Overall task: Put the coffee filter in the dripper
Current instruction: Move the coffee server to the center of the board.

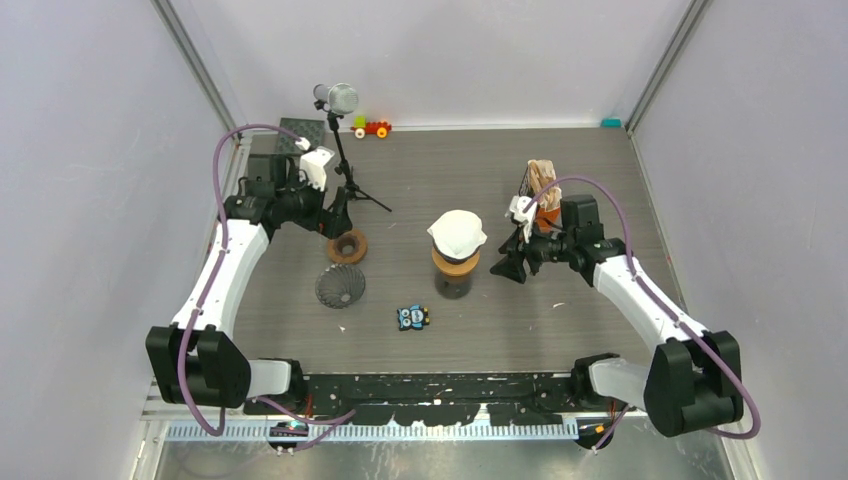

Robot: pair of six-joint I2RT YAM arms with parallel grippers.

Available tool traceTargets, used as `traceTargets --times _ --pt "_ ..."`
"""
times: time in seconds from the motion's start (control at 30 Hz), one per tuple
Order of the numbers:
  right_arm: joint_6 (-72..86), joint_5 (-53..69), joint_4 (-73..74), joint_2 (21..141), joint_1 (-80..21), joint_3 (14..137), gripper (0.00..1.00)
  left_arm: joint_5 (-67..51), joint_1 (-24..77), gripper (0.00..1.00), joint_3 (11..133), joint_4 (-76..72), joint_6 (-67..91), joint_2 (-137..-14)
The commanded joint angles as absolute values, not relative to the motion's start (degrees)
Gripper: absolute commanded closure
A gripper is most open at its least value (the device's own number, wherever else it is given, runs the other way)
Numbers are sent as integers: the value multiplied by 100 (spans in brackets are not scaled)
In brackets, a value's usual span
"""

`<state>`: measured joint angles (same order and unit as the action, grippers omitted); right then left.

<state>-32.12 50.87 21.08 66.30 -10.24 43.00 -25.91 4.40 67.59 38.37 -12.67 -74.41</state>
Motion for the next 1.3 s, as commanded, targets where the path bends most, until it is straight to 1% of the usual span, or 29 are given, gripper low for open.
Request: traceTargets --times 0.0,0.4,0.8,1.27 --pt "-2893 5349 823 6908 -1114 4118 39 -2574 424 0 6996 3723 -1267 -7457" --pt "-2011 5384 -644 7649 -1414 3768 47 -2562 422 0 7005 3730 -1257 -7556" --pt "-1907 5344 -765 7941 -1641 3812 55 -2538 428 0 6996 3731 -1277 -7611" --pt "-1838 5173 -976 8196 -1949 3836 56 -2519 423 0 7001 3752 -1279 -7599"
